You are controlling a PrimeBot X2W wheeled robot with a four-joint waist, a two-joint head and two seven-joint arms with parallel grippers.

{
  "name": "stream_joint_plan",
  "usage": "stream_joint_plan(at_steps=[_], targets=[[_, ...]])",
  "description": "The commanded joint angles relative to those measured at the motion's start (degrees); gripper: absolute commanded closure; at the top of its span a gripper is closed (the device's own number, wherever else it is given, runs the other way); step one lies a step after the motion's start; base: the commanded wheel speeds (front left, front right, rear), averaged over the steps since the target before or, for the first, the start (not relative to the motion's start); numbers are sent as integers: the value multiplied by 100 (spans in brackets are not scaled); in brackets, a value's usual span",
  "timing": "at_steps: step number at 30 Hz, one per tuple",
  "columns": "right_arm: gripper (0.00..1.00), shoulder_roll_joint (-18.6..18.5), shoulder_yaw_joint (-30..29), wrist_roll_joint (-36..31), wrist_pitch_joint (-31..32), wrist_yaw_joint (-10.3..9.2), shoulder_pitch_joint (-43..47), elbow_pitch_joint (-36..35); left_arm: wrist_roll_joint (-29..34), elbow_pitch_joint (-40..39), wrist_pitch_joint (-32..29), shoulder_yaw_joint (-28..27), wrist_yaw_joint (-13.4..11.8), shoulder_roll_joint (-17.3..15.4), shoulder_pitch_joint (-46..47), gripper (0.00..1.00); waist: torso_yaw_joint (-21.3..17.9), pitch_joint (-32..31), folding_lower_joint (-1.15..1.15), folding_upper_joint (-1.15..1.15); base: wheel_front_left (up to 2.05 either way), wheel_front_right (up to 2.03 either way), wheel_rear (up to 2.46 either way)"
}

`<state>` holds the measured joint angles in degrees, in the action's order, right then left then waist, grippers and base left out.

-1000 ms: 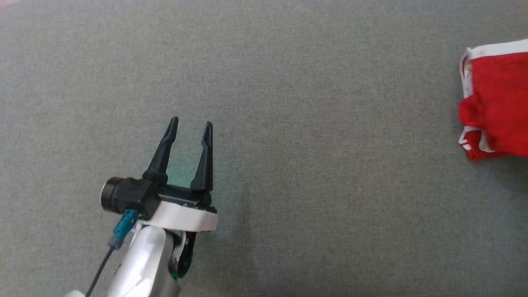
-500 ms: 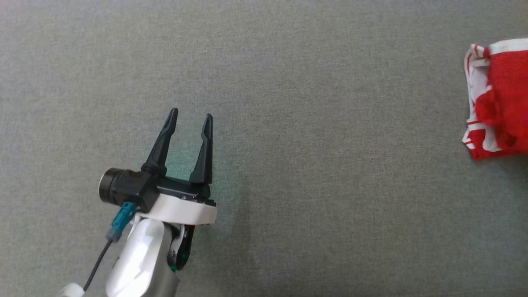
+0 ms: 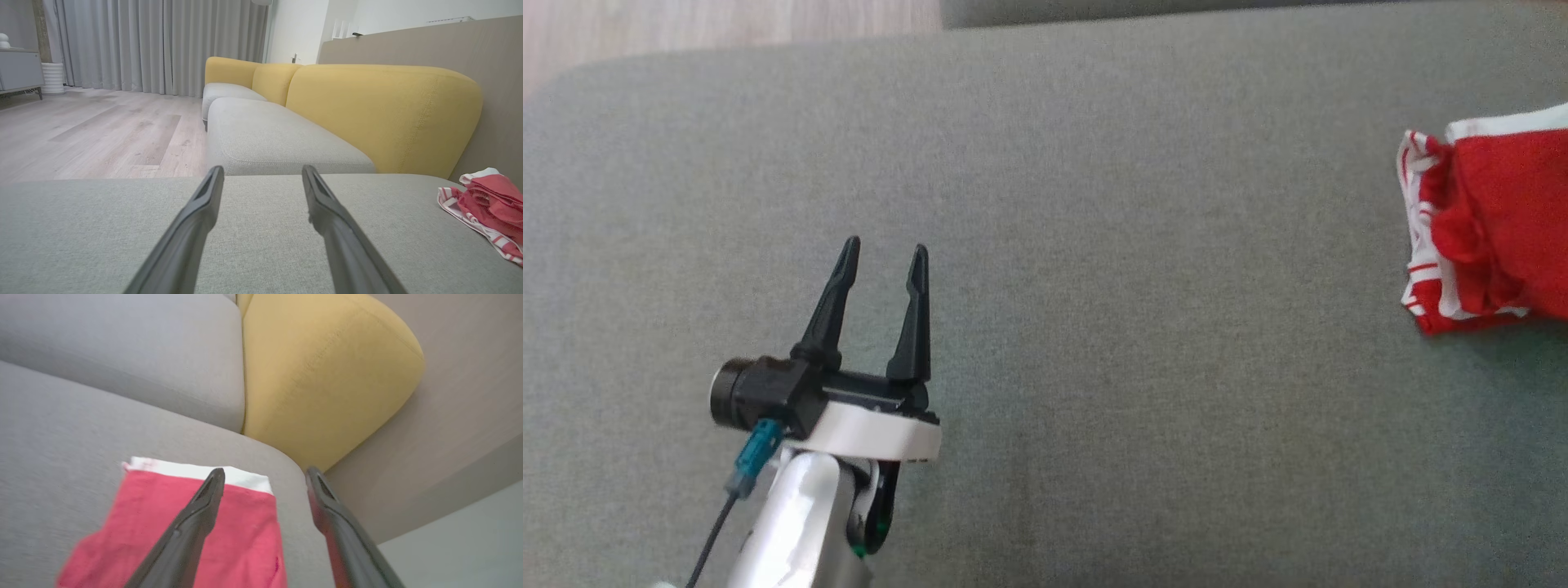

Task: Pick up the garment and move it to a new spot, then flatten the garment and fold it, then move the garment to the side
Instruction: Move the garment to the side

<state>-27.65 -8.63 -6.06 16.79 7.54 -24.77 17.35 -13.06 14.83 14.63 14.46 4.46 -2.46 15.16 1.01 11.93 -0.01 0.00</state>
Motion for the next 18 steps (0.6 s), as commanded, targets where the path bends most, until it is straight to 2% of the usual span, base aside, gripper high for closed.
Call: stream_joint_plan(at_steps=[1, 6, 11, 14, 18], targets=[[0, 40, 44, -6, -103, -5, 154, -299, -29, -189, 37, -221, -55, -42, 34, 0, 19, -207, 1, 0, 0, 0, 0], [0, 1039, -6, 51, -548, -5, 357, -1003, 32, -179, 37, -288, -122, -42, -172, 0, 49, -614, 1, 0, 0, 0, 0], [0, 2042, 228, 316, -1213, -5, 667, -1447, 7, -222, 37, -331, -169, -42, -327, 0, 94, -895, 1, 0, 0, 0, 0], [0, 2327, 501, 606, -1624, -5, 981, -1474, -10, -211, 37, -349, -186, -42, -436, 0, 117, -1026, 1, 0, 0, 0, 0], [0, 2462, 735, 1045, -2158, -5, 1426, -1251, -70, -236, 37, -348, -202, -42, -595, 0, 170, -1182, 1, 0, 0, 0, 0]])
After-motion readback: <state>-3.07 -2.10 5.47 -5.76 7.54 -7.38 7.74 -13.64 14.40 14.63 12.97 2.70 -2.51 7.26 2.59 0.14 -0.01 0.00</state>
